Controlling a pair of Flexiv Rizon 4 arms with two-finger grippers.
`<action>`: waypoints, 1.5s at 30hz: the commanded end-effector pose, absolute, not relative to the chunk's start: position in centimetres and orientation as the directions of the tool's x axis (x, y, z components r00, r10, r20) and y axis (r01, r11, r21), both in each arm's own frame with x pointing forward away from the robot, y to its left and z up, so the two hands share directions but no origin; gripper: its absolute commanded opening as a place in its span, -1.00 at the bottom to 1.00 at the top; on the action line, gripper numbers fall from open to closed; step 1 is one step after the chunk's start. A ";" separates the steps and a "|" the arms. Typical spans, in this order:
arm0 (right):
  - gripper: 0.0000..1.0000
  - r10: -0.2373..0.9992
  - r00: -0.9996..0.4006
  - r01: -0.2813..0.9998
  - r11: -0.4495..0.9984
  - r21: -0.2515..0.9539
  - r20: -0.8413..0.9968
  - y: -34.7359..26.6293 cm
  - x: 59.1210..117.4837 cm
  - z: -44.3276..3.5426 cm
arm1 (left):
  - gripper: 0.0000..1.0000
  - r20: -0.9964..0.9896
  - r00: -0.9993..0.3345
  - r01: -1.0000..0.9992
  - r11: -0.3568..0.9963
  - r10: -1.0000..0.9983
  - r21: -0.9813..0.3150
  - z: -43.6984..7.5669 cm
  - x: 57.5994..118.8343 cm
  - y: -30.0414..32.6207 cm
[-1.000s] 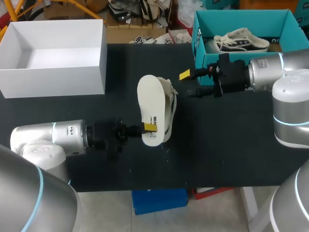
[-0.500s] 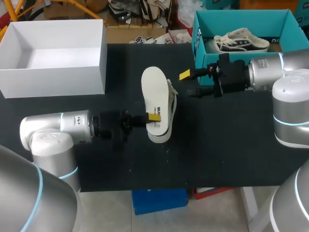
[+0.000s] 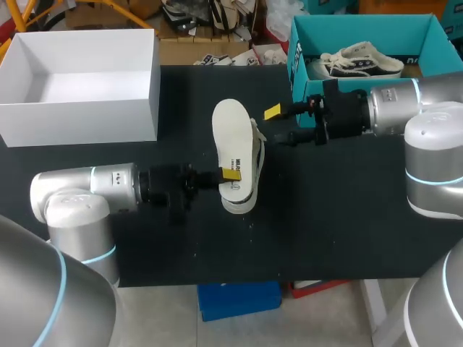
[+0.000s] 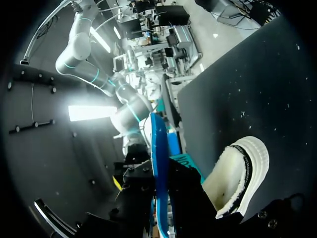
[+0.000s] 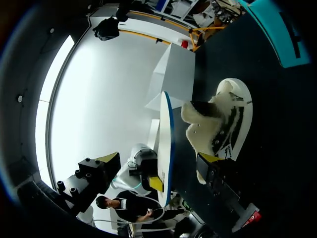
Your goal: Take the shoe out of the shoebox, open the shoe tongue, remove and reinsert the insole, then place the shoe into the shoebox
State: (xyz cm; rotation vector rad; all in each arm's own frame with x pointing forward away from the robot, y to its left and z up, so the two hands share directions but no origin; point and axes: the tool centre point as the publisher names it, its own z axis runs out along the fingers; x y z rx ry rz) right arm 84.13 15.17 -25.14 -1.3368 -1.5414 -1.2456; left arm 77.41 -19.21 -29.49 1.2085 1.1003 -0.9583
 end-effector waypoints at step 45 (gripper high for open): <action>-1.00 0.253 -0.123 0.992 0.035 0.118 0.960 22.6 83.5 -28.8 | -1.00 -0.975 0.220 0.967 0.129 0.013 0.220 -29.5 77.3 -19.3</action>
